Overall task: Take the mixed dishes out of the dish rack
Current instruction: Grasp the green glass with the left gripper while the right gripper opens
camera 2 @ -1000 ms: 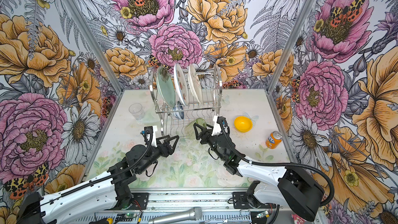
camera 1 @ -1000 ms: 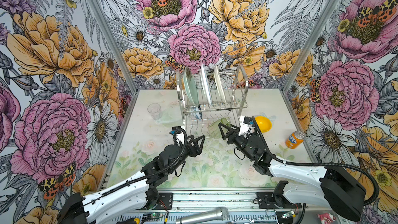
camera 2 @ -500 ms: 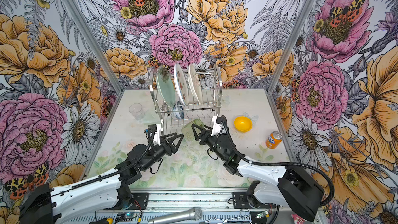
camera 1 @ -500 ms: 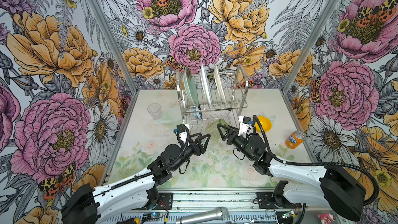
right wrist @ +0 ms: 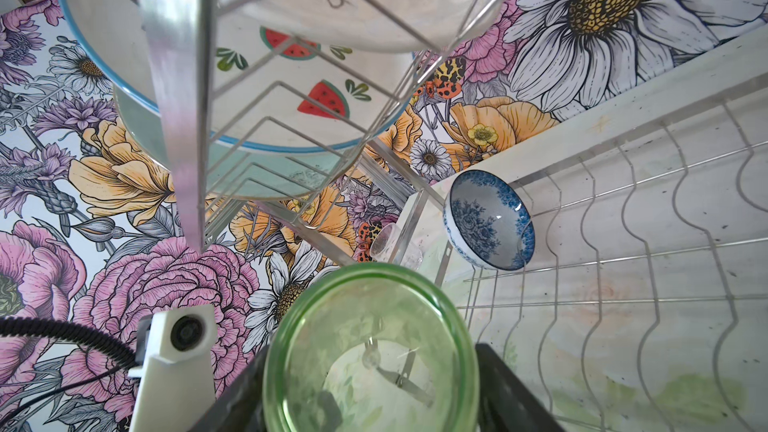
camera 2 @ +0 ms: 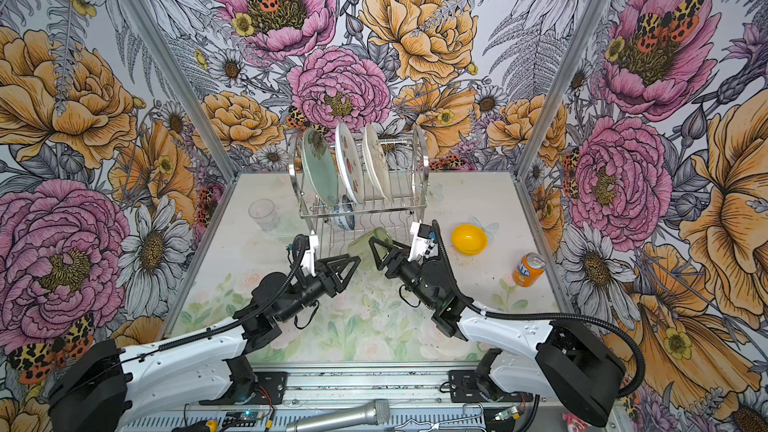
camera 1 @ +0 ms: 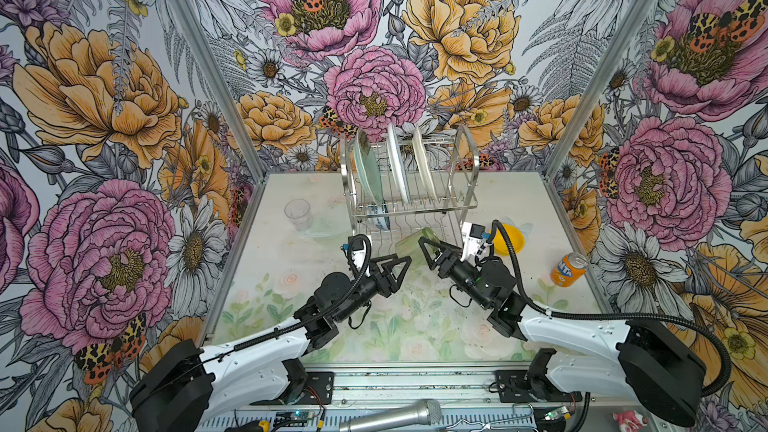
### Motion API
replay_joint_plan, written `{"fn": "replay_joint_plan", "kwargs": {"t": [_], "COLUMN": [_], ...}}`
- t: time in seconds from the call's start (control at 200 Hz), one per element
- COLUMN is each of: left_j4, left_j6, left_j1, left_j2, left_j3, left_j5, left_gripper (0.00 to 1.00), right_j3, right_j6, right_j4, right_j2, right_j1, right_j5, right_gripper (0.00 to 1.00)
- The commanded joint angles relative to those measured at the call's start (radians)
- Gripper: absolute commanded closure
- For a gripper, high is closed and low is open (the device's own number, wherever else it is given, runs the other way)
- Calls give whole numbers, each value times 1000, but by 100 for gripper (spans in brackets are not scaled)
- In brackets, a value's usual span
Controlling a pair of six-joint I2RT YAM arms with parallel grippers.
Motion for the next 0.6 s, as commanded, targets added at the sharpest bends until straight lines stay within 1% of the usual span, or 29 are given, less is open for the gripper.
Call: {"fn": "replay_joint_plan", "kwargs": {"t": [0.0,0.16,0.225,0.375,0.415,0.465,0.49,0.515,0.55,0.595], "left_j4": [101,149,169,151,141,125,116,107,102,100], "left_j6": [-9,-10,-15,-2,3,6,6,6,8,7], "left_j1": [12,29,36,46,48,51,52,52,53,55], "left_j2": [50,130,144,149,148,147,147,147,148,151], "left_j3": [24,72,78,102,108,117,121,123,125,125], "left_j5": [87,183,199,213,215,218,215,214,214,217], "left_gripper": [39,42,45,54,60,73,77,77,73,73], "right_j3": [12,21,23,20,21,20,21,19,16,10], "right_j6": [45,58,64,86,96,108,115,122,130,141], "right_j4": [76,91,100,112,116,119,119,120,125,131], "right_j2": [21,40,45,55,61,69,77,83,91,101], "right_j1": [-7,-6,-7,-6,-6,-4,-2,1,5,9], "right_j5": [-18,-19,-20,-22,-23,-26,-25,-23,-22,-19], "right_gripper": [41,42,42,42,42,42,42,42,42,42]}}
